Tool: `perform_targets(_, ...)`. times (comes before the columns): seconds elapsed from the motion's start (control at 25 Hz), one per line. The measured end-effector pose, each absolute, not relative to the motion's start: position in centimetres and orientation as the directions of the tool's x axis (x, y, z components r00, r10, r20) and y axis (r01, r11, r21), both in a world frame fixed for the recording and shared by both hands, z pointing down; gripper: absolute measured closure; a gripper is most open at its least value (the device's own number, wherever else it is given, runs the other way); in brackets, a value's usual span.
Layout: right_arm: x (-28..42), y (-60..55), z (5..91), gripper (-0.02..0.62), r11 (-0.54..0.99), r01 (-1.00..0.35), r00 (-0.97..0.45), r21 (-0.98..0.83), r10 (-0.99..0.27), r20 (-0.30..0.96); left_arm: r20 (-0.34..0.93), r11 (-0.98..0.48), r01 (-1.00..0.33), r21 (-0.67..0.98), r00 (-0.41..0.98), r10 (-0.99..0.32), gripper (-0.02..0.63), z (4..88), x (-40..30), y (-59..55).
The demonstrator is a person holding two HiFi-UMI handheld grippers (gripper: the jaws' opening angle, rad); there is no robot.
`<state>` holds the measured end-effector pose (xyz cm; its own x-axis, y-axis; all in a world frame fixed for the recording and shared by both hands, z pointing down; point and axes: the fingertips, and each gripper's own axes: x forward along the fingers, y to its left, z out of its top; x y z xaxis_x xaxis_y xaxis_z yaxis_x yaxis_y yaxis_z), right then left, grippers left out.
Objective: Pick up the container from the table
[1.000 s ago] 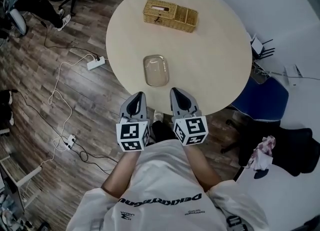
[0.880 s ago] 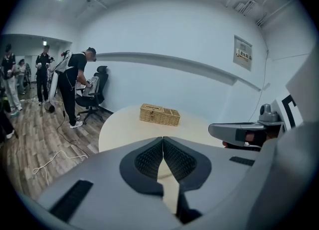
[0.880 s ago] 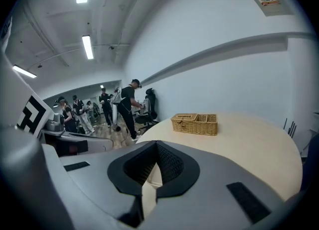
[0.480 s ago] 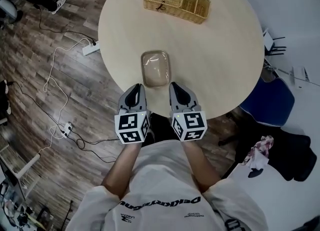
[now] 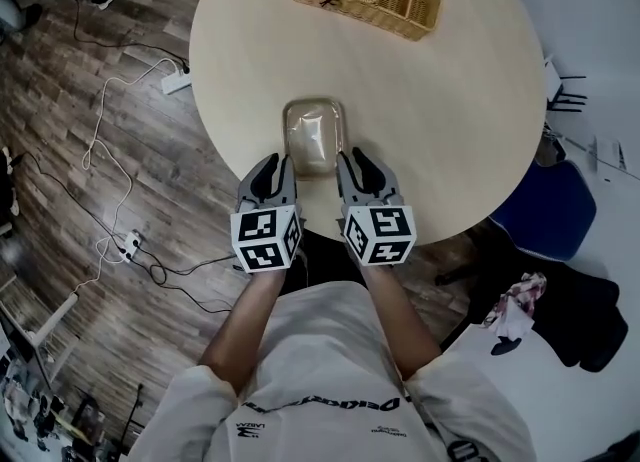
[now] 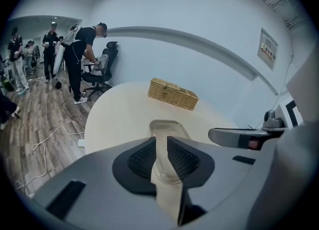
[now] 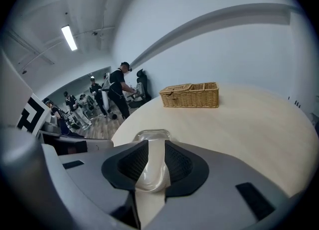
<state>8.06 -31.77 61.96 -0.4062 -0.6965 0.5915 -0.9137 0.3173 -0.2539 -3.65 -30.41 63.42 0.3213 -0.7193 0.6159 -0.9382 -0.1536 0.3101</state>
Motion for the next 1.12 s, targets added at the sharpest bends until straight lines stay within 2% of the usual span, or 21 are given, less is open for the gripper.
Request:
perform_targets(0.8, 8.8, -33.6, 68.7, 0.488, 0.243, -0.903, -0.426, -0.354, -0.610, 0.668, 0.676, -0.084, -0.934, 0.347, 0.311, -0.668, 0.518, 69.7, -3.7, -32.2)
perform_targets(1.12, 8.6, -33.5, 69.1, 0.522, 0.203, -0.846, -0.510, -0.492, -0.575, 0.639, 0.656, -0.054, -0.887, 0.460, 0.380, -0.652, 0.560, 69.8, -3.1, -32.3)
